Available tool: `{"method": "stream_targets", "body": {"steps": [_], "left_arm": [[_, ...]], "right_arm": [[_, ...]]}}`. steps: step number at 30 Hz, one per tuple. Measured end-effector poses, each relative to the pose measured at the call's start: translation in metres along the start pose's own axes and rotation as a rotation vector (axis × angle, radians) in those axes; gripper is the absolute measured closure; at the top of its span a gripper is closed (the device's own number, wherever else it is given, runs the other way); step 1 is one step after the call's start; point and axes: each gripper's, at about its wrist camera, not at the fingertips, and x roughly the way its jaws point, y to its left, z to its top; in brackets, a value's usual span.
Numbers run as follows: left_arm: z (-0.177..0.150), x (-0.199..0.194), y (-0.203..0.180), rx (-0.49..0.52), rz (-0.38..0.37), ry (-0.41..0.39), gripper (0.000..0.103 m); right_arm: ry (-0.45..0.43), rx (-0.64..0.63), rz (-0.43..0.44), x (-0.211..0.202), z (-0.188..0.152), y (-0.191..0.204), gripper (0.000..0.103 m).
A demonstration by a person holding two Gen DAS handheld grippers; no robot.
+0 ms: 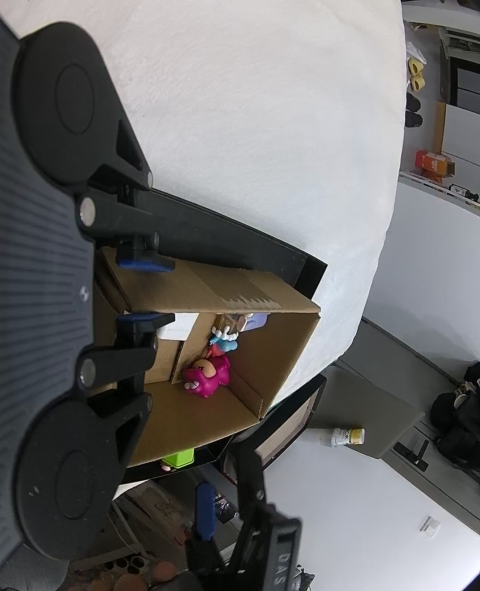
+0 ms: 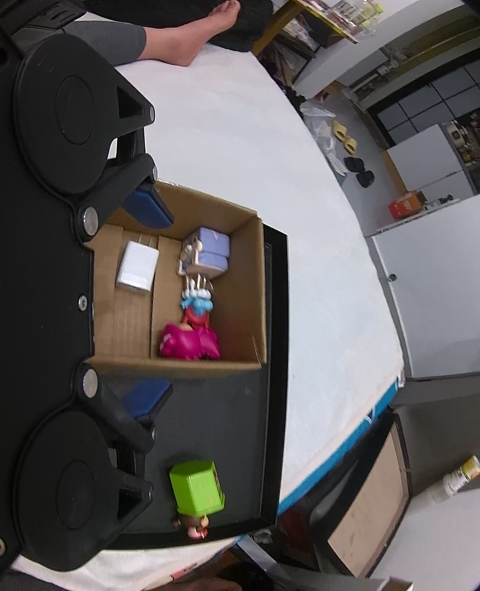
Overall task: Organize rigid objects
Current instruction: 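Open the right gripper to release the charger and withdraw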
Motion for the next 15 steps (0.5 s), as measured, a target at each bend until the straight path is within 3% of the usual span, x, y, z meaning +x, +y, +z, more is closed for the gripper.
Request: {"method": "stream_targets", "body": {"steps": [7,15], "left_arm": [[-0.001,-0.001,-0.002,0.011,0.007,-0.007,0.083],[-0.002,-0.002,-0.002,0.016,0.010,-0.013,0.083]], "right_arm": [[-0.041,0.043,-0.037,-0.013,-0.005,-0.029,0.000],[-0.062,0.058,-0.100,-0.015,-0.010,-0.058,0.000]]}}
